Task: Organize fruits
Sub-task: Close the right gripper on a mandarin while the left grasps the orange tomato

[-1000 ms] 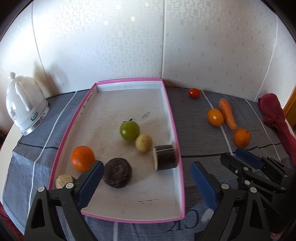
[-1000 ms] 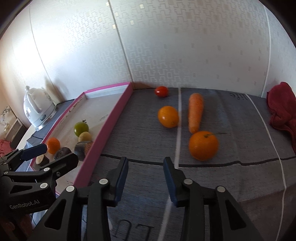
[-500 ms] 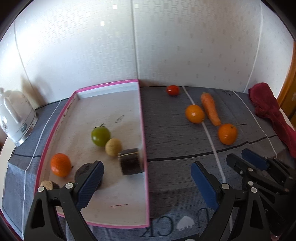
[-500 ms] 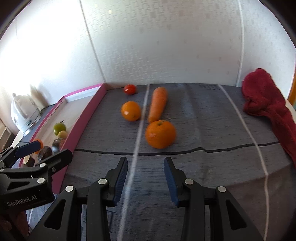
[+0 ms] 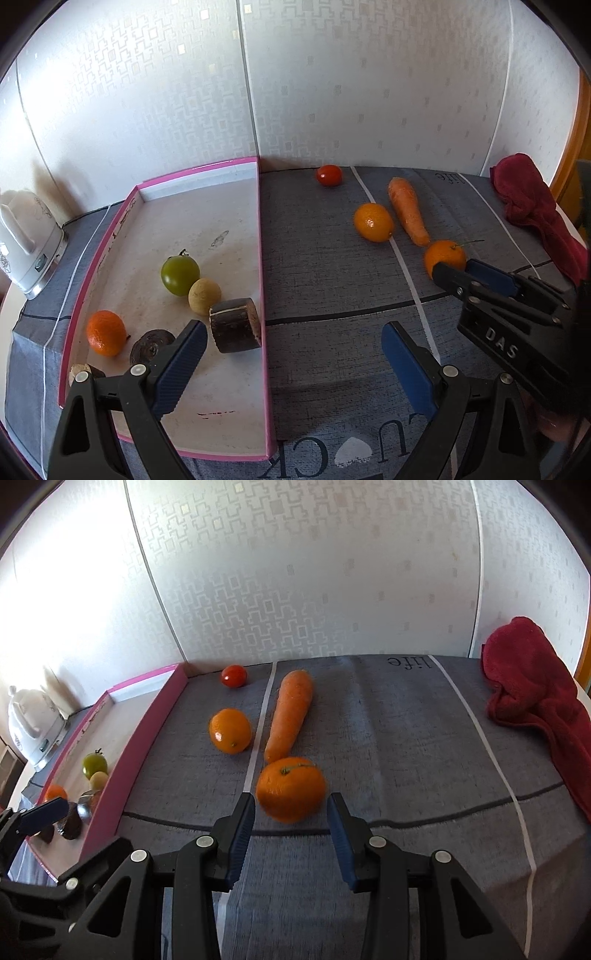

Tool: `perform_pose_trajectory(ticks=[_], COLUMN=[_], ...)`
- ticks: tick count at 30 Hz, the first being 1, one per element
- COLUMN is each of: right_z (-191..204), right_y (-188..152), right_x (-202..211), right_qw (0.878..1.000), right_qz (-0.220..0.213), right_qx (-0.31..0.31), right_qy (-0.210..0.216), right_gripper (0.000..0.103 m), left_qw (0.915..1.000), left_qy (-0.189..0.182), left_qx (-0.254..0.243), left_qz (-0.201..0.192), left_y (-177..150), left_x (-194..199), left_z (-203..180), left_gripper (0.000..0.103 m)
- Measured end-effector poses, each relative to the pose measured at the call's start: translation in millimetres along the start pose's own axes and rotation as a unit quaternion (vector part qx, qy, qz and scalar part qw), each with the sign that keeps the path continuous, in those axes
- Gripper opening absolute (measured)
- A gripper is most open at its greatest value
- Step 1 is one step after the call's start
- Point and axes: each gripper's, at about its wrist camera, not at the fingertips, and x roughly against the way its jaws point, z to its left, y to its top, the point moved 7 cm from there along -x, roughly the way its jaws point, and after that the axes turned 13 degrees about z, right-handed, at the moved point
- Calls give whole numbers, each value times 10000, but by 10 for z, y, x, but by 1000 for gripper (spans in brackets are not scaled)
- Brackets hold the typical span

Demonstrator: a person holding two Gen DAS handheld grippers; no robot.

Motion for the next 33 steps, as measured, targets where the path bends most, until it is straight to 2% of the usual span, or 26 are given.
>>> perform_pose_trajectory(ticks=[10, 17, 23, 25, 29, 33], right_z=[0, -327, -571, -644, -661, -650], right_y=[55, 26, 29, 19, 16, 17], right_x=[-42, 47, 134, 116, 131, 127], right_qw=[9999, 9962, 9911, 9901, 9897, 9898], right_qz=[-82, -229, -368, -313, -327, -309], right_qx=[-45, -752, -1094, -1233, -1260, -1227], right_qy=[-139, -367, -659, -592, -604, -653], right_gripper=[39, 39, 39, 39, 39, 39], left_qw=[10000, 9996, 9982, 9978, 9968, 9944], left_qy=[-62, -114, -67, -135, -516, -409], left_qx=[-22, -166, -426, -484, -470, -807], left_qz=[24, -175, -406, -426, -397, -544], left_y=[28, 136, 317, 377, 488, 610], left_x=[-45, -60, -140, -185, -258, -345], left_z=[-40, -151, -252, -280, -355, -482], left_gripper=[96, 98, 99, 99, 98, 97])
